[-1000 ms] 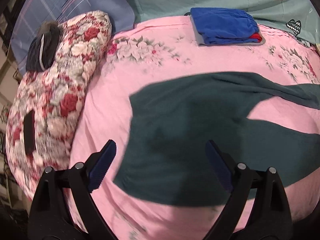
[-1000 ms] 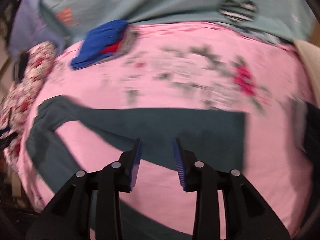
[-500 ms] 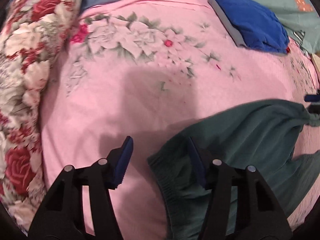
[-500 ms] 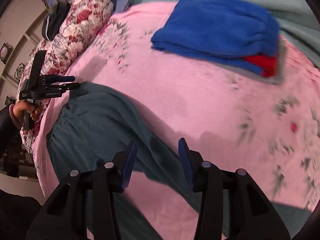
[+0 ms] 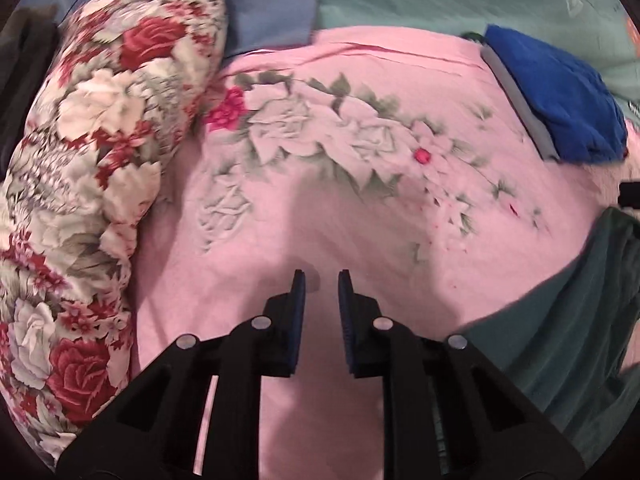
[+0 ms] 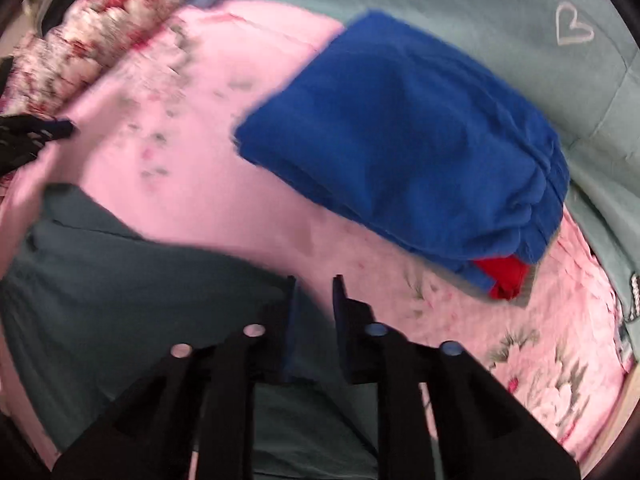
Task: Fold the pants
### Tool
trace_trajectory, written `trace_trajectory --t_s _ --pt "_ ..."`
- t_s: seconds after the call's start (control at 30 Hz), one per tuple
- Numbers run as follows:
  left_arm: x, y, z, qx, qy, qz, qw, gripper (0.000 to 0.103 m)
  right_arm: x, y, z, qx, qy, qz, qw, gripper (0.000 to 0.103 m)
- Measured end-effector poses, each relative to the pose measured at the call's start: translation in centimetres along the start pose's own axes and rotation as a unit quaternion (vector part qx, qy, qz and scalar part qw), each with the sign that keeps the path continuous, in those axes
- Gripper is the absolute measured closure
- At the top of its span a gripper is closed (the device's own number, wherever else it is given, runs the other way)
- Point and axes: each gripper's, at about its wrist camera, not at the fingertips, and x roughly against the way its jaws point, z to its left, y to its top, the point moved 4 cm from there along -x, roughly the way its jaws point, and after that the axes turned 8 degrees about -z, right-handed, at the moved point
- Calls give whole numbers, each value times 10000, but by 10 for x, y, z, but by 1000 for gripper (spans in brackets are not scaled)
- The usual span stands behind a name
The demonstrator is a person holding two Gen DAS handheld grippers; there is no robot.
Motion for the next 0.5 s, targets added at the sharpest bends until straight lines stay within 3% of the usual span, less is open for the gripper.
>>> trace_trajectory --t_s 0.07,0.13,0.27,0.37,0.5 --pt "10 1 7 122 -157 -73 9998 77 22 -4 -22 -603 223 -212 9977 73" --pt "22 0 7 103 -392 -161 9990 65 47 -18 -44 -959 135 -381 9946 67" --pt "45 -9 -24 -195 -1002 -305 9943 65 86 -67 -104 -1838 -315 -465 9814 67" --pt "50 -26 -58 -354 -1492 -217 9879 60 112 -133 -165 -2819 -976 -232 9542 67" --pt "44 -52 -88 -319 -1555 72 9873 57 137 -222 -235 -3315 -2134 319 9184 51"
